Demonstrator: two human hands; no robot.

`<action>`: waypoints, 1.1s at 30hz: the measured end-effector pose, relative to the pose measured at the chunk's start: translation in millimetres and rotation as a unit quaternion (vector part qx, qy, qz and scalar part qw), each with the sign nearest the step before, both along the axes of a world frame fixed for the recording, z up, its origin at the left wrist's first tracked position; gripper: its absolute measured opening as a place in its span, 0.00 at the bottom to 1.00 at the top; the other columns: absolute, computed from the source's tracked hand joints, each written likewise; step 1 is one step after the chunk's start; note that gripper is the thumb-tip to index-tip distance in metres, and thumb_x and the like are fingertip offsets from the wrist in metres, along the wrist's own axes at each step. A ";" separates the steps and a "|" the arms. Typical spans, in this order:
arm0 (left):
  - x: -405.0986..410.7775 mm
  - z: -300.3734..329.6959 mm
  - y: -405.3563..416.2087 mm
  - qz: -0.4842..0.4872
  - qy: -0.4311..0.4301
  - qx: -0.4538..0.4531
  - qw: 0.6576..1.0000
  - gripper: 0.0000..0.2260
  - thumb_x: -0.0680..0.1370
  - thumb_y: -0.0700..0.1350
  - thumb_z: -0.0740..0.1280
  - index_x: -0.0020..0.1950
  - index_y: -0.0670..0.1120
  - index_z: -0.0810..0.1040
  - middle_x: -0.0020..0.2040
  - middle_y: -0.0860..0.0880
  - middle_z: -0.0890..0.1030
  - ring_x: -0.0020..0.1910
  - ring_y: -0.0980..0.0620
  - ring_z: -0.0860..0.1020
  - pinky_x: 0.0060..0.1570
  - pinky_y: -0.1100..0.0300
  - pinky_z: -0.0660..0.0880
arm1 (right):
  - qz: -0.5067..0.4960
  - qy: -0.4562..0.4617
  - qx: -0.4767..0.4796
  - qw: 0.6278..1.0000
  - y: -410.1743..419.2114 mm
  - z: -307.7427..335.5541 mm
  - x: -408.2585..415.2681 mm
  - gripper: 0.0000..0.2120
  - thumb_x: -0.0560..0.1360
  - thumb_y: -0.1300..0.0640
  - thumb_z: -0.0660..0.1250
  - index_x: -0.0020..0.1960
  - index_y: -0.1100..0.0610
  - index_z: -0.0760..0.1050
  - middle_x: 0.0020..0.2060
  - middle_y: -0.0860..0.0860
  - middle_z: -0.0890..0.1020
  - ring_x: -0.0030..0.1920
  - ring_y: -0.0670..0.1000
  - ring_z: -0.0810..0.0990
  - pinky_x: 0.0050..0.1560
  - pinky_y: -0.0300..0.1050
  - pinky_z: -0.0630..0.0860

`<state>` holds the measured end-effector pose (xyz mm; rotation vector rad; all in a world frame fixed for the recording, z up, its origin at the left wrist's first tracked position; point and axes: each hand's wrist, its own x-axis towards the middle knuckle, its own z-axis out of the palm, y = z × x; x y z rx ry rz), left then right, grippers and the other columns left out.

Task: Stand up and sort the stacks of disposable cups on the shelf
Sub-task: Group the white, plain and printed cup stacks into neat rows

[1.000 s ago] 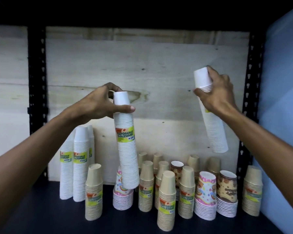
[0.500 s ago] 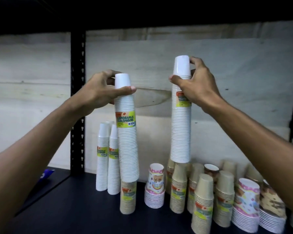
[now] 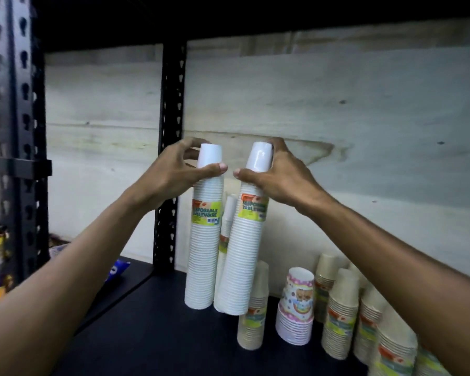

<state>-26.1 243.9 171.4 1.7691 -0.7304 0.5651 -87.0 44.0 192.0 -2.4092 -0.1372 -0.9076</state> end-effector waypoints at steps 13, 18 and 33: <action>59.4 -80.4 13.6 -0.014 0.079 0.015 0.997 0.27 0.65 0.49 0.80 0.61 0.54 0.76 0.52 0.52 0.82 0.45 0.56 0.84 0.43 0.63 0.80 | 0.011 0.090 -0.084 0.992 18.6 -84.1 61.6 0.38 0.62 0.36 0.77 0.56 0.48 0.55 0.54 0.50 0.76 0.49 0.56 0.78 0.46 0.51 0.76; 69.5 -96.5 14.4 -0.028 0.086 -0.005 0.996 0.31 0.63 0.54 0.79 0.64 0.55 0.75 0.53 0.51 0.83 0.49 0.53 0.84 0.46 0.60 0.81 | 0.000 0.069 -0.102 0.992 22.2 -93.8 68.7 0.39 0.62 0.32 0.75 0.59 0.48 0.57 0.56 0.50 0.76 0.50 0.56 0.78 0.42 0.49 0.72; 60.5 -206.5 18.3 -0.110 0.209 0.024 0.971 0.29 0.72 0.38 0.75 0.70 0.50 0.69 0.62 0.55 0.81 0.62 0.54 0.80 0.60 0.60 0.77 | 0.011 0.107 -0.123 0.987 19.4 -81.6 64.6 0.36 0.69 0.38 0.73 0.69 0.48 0.61 0.60 0.51 0.80 0.56 0.56 0.79 0.52 0.49 0.75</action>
